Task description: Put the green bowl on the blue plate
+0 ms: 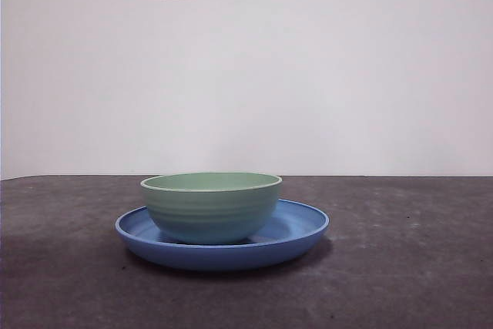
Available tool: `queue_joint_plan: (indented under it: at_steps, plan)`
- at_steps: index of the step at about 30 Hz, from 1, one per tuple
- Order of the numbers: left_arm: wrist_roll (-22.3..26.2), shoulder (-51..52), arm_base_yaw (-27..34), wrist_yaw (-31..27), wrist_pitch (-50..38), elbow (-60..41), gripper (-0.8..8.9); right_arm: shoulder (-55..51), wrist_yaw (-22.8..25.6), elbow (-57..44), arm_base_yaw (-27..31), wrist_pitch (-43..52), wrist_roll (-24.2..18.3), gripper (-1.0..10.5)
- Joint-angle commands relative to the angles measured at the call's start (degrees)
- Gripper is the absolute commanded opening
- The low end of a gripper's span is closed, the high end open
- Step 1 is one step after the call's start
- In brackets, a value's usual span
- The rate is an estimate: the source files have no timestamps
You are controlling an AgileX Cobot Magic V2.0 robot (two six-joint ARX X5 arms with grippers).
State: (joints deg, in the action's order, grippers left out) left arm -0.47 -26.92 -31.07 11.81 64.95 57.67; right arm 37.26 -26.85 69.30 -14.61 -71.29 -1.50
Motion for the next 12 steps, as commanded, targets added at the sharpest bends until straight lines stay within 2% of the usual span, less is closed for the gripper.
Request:
queue_joint_plan:
  at_steps: [1, 4, 9, 12]
  plan:
    - [4.3, 0.3, 4.4, -0.1, -2.2, 0.0, 0.06, 0.4, -0.1, 1.0, -0.3, 0.7, -0.5, 0.2]
    - [5.1, 3.0, 9.9, -0.1, -12.0, -5.2, 0.06, 0.4, -0.1, 1.0, -0.3, 0.7, -0.5, 0.2]
    - [5.1, 12.8, 18.8, -0.4, -38.3, -23.9, 0.06, 0.4, -0.1, 1.0, -0.3, 0.7, -0.5, 0.2]
    - [3.6, 18.4, 23.4, -3.8, -48.5, -34.3, 0.06, 0.4, -0.1, 1.0, -0.3, 0.8, -0.5, 0.2]
